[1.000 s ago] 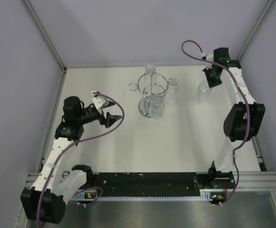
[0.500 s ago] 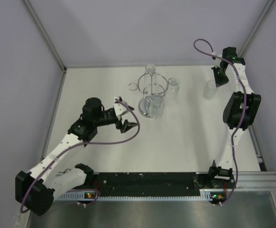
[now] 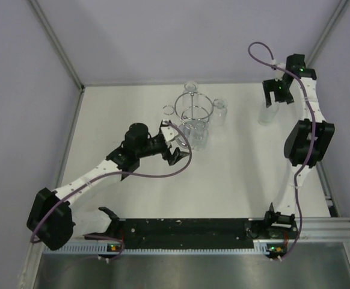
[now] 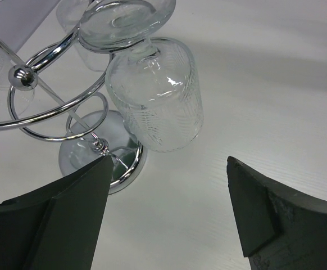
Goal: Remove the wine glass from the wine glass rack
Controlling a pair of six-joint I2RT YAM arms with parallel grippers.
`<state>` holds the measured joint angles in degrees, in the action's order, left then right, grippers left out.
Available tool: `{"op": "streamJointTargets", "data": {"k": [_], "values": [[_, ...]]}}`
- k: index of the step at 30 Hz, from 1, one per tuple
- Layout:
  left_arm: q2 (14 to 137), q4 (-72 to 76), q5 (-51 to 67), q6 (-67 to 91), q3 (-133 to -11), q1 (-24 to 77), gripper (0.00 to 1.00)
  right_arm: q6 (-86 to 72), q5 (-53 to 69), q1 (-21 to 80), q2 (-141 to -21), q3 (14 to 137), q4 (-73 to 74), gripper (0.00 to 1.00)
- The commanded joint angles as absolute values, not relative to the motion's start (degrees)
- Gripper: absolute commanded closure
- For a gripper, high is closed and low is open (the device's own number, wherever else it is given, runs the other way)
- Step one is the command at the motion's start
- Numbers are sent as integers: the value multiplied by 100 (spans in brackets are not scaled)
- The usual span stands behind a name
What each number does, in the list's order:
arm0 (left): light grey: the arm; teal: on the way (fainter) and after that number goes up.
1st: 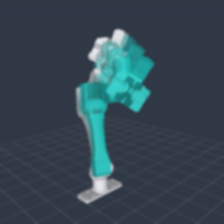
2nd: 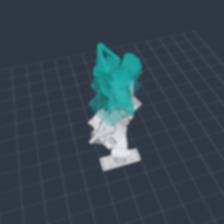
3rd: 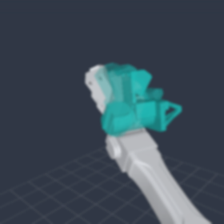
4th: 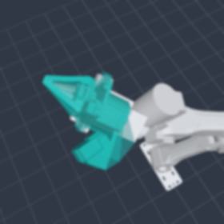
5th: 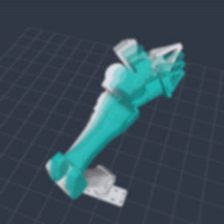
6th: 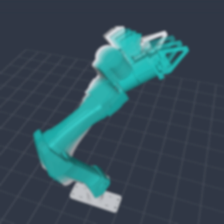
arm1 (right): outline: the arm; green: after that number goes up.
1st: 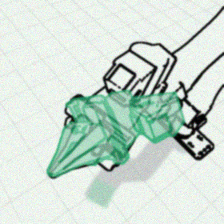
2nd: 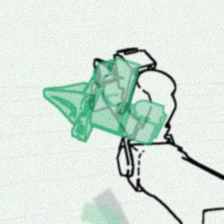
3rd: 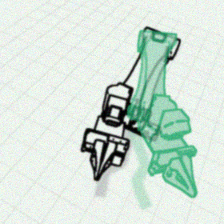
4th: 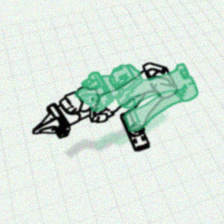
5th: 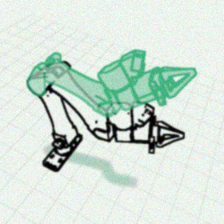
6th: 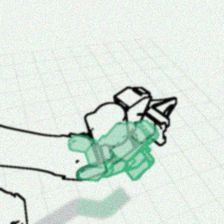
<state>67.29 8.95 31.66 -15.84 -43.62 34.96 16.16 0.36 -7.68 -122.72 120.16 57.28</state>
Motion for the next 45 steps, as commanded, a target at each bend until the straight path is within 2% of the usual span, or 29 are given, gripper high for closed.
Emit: {"op": "streamJointTargets", "data": {"k": [1, 2, 3, 4, 10, 25, 31, 38, 43, 45], "values": [[7004, 1766, 2760, -1214, -4482, 3612, 12, 1258, 281, -800, -11199, 12182, 5792, 8], [7074, 1862, 2734, -1169, -4482, 3621, 12, 1161, 333, -800, -11084, 12147, 5809, 6], [7162, 1942, 2733, -1108, -4491, 3638, 1, 1004, 412, -800, -10953, 12094, 5818, 4], [7250, 2055, 2725, -1073, -4483, 3665, 1, 898, 491, -800, -10847, 12050, 5844, 1], [7812, 2724, 2830, -792, -4596, 3744, 1, 747, 993, -791, -10135, 11558, 5889, 1], [8622, 3568, 2821, -220, -5044, 4096, 1, 940, 747, -791, -9519, 10864, 5959, 1], [8701, 3559, 2751, -176, -5045, 4122, 15, 940, 738, -791, -9466, 10846, 5959, 1], [8534, 3630, 2918, -158, -4861, 4113, 43, 958, 738, -791, -9378, 10758, 5950, 1], [8368, 3735, 3129, -176, -4676, 4113, 69, 975, 747, -791, -9299, 10723, 5968, 1], [8262, 3796, 3173, -202, -4623, 4113, 83, 1002, 747, -791, -9255, 10714, 5977, 1]]}}
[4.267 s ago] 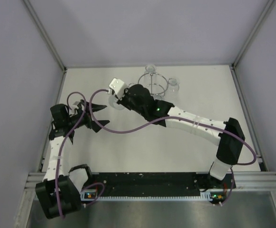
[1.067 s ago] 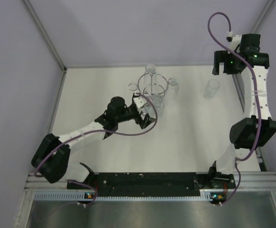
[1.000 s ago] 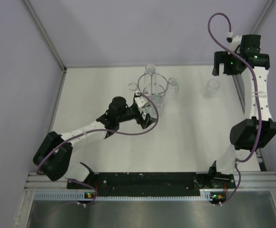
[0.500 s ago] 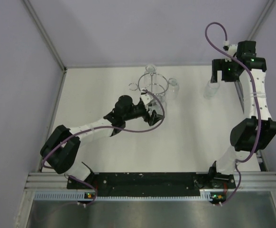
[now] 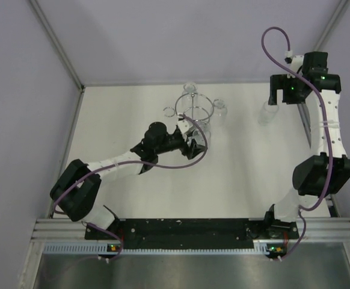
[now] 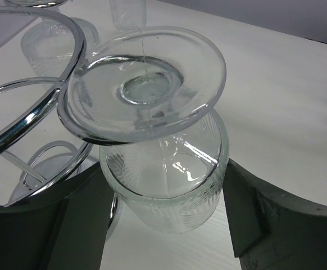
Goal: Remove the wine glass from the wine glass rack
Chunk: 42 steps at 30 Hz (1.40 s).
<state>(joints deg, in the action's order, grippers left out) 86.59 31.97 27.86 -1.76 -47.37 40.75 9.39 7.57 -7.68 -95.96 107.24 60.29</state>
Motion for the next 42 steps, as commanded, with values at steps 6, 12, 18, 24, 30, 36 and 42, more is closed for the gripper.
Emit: {"op": "streamJointTargets", "data": {"k": [6, 12, 18, 24, 30, 36, 42], "values": [[7998, 3858, 3217, -194, -4605, 4113, 100, 1011, 791, -791, -9237, 10714, 5985, 1], [7787, 3727, 3559, -325, -4536, 4131, 100, 1011, 817, -782, -9229, 10731, 5985, 1], [7454, 3411, 3656, -413, -4281, 4113, 100, 1028, 922, -782, -9141, 10758, 5985, 1], [6409, 2148, 3324, -36, -3964, 4017, 100, 1467, 967, -485, -8895, 10837, 5880, 3], [5433, 1153, 3339, 851, -3709, 3385, 100, 2494, 370, 1043, -8070, 10197, 4968, 5], [5194, 414, 4015, 2397, -3525, 2024, 100, 3006, 465, 2660, -7051, 9292, 3878, 8], [5879, 256, 5456, 3453, -3533, 1266, 100, 3523, 387, 4331, -6434, 7948, 2823, 18]]}}
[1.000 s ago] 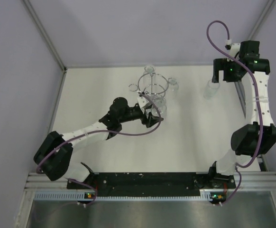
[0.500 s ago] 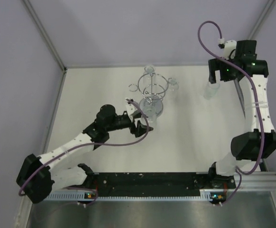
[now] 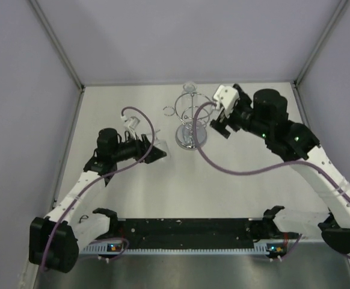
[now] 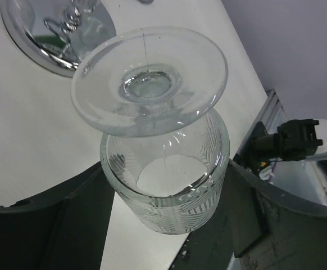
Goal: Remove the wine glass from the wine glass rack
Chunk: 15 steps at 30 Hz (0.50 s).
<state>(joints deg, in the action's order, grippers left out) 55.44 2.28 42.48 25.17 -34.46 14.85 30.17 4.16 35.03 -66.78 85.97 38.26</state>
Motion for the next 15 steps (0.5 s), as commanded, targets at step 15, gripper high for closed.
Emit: {"op": "streamJointTargets", "data": {"k": [15], "values": [[6355, 68, 7215, 5103, -3569, 35, 100, 2963, -808, 6811, -7469, 6433, 528, 37]]}}
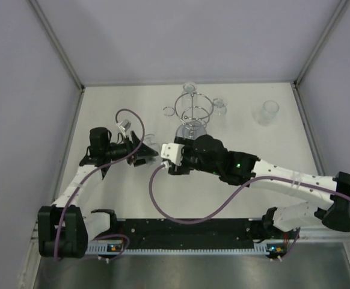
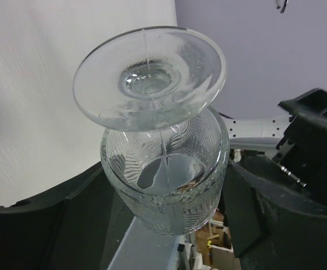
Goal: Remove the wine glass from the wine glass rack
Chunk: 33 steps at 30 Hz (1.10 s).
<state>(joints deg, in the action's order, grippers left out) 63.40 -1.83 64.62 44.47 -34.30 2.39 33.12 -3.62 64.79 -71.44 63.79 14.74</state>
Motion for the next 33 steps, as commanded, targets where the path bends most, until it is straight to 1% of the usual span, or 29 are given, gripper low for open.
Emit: {"op": "streamJointTargets", "data": {"k": [1, 5, 8, 10, 16, 18, 19, 21, 22, 23, 24, 25, 26, 27, 30, 33], "values": [[6337, 349, 7251, 5437, -3455, -182, 100, 2866, -887, 6846, -7645, 6538, 493, 38], [6197, 1404, 7234, 6922, -2945, -369, 100, 2584, -941, 6891, -8111, 6881, 457, 40], [6109, 1730, 7137, 7706, -2725, -387, 100, 2532, -1124, 6934, -8393, 7066, 405, 44], [6038, 1872, 7128, 7997, -2619, -395, 100, 2409, -1396, 6926, -8534, 7136, 151, 48], [5924, 1723, 7233, 8393, -2566, -395, 100, 2338, -1661, 6935, -9026, 7427, 35, 50], [5924, 1609, 7268, 8429, -2575, -395, 100, 2347, -1757, 6935, -9114, 7409, -298, 53], [5933, 1574, 7277, 8437, -2575, -396, 100, 2347, -1758, 6935, -9158, 7409, -342, 55], [5915, 1503, 7260, 8490, -2558, -395, 100, 2338, -1723, 6943, -9228, 7470, -334, 74], [5924, 1433, 7242, 8499, -2549, -396, 100, 2320, -1714, 6935, -9263, 7514, -299, 87], [5915, 1311, 7216, 8482, -2558, -387, 88, 2312, -1705, 6935, -9272, 7549, -281, 99], [5915, 1240, 7190, 8481, -2549, -395, 63, 2294, -1688, 6935, -9272, 7567, -273, 100], [5898, 1239, 7155, 8464, -2531, -396, 41, 2294, -1670, 6935, -9255, 7576, -255, 100], [5889, 1248, 7102, 8464, -2514, -422, 23, 2311, -1661, 6943, -9246, 7585, -237, 100], [5871, 1292, 7084, 8455, -2496, -457, 2, 2329, -1679, 6935, -9211, 7594, -211, 100], [5880, 1660, 7084, 8385, -2487, -588, 2, 2443, -1653, 6926, -8940, 7567, -18, 100], [5897, 1268, 6953, 7720, -2715, -712, 2, 2663, -1337, 6882, -8352, 7541, 762, 100]]}}
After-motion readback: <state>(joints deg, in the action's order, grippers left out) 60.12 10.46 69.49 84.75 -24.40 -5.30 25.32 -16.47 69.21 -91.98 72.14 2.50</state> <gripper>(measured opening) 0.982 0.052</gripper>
